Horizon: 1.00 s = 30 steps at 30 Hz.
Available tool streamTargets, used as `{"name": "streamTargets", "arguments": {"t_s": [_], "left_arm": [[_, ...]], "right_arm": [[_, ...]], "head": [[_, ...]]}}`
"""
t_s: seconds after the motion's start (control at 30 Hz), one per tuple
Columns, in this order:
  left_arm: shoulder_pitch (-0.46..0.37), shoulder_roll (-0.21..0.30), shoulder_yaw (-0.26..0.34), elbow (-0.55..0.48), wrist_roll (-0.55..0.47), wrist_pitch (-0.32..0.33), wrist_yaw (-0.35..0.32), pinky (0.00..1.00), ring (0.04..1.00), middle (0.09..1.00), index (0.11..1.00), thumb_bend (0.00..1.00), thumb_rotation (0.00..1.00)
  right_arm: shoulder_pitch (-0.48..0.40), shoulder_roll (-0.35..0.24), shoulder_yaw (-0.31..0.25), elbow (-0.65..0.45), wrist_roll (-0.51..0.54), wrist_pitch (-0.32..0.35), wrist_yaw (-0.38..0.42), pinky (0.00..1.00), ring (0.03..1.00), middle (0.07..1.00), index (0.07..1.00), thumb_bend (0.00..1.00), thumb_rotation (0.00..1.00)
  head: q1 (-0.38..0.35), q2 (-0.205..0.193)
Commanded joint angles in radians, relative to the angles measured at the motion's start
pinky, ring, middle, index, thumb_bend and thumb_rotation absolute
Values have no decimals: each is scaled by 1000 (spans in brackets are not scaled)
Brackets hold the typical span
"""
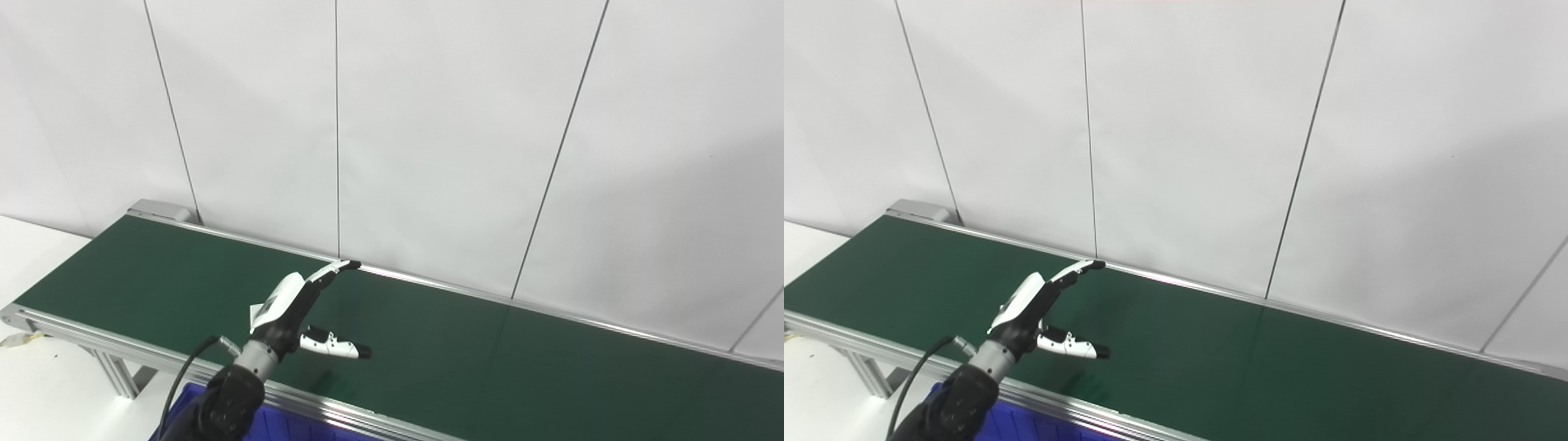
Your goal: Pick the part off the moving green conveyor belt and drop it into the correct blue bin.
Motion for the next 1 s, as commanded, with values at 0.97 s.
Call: {"name": "streamTargets", "arguments": {"t_s": [0.97], "left_arm": [[-135,169,-117,134,184,245,-11,1000,999,975,948,913,130]], "right_arm": [[-9,12,3,-16,6,-59,2,754,826,838,895,965,287]], "head": [[7,1]]}}
